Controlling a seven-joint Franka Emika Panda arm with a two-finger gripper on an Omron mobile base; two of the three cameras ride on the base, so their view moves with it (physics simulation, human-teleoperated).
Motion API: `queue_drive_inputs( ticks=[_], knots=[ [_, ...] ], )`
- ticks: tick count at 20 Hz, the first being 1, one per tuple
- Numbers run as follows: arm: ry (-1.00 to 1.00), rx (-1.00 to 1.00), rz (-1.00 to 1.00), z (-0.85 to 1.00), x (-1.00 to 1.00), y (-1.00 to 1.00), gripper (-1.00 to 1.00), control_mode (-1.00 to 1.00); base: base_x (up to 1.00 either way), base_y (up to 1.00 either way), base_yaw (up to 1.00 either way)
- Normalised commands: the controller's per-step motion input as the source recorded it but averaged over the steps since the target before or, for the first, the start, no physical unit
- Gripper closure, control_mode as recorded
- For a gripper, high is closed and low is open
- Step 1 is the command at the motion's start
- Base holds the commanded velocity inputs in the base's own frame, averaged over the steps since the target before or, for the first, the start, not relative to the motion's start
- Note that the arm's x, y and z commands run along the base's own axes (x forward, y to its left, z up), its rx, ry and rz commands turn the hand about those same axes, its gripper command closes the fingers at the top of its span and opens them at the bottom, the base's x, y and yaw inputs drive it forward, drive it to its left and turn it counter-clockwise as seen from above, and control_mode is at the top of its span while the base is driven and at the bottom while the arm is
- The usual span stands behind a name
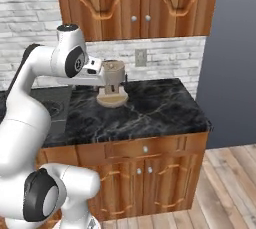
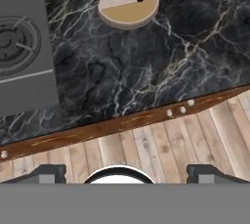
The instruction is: Navigate to the stove.
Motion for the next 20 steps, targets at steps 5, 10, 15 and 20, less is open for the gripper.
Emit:
queue_drive_inputs(
  ticks=[5,10,15,20],
  knots=[
    [0.0,0.0,0.0,0.0,0.0,0.0,-1.0,1.0,-0.13,0.96,0.25],
    [0.0,0.0,0.0,0.0,0.0,0.0,-1.0,1.0,-0.01,0.86,0.25],
    [0.0,0.0,0.0,0.0,0.0,0.0,-1.0,1.0,0.0,0.75,0.2],
    [0.0,0.0,0.0,0.0,0.0,0.0,-1.0,1.0,0.0,0.21,0.04]
  ],
)
